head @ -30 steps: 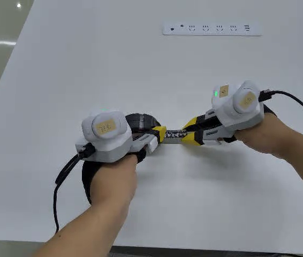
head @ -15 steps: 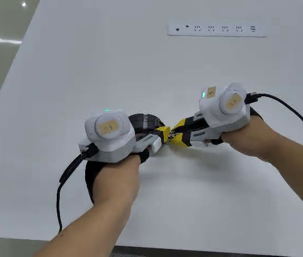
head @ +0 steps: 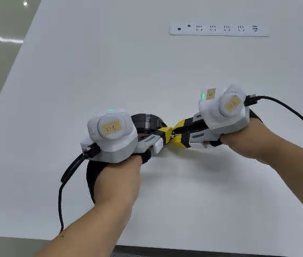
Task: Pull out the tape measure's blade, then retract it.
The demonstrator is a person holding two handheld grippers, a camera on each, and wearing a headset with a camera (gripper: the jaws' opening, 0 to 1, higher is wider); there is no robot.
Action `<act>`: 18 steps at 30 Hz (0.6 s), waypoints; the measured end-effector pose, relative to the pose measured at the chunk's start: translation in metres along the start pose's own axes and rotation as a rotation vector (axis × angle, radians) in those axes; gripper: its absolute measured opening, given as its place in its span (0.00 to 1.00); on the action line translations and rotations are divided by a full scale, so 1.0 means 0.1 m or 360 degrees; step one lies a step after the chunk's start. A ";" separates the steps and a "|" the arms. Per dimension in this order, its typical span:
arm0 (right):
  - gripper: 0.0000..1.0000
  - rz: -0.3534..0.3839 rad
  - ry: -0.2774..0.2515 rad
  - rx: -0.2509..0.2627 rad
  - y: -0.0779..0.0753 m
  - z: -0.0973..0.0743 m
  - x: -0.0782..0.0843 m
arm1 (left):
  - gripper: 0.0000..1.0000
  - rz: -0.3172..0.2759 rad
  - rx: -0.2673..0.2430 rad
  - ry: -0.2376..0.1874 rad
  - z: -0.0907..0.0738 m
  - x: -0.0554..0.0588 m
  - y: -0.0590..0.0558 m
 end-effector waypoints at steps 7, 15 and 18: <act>0.16 0.0000 0.0017 0.0013 0.00 -0.03 -0.01 | 0.61 -0.0006 0.0018 0.0006 -0.01 0.00 0.00; 0.19 0.0023 0.0009 0.0023 0.01 -0.05 -0.01 | 0.62 -0.0047 0.0035 0.0015 -0.02 0.02 -0.01; 0.19 0.0025 0.0007 0.0027 0.02 -0.06 -0.01 | 0.62 -0.0058 0.0037 0.0019 -0.02 0.03 0.00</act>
Point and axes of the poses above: the centre of the closed fingertips' face, and the gripper's own axes: z roughly forward along the fingers, y roughly to its left, x roughly out of its underside, the point moved 9 cm from there along -z, roughly backward along the fingers
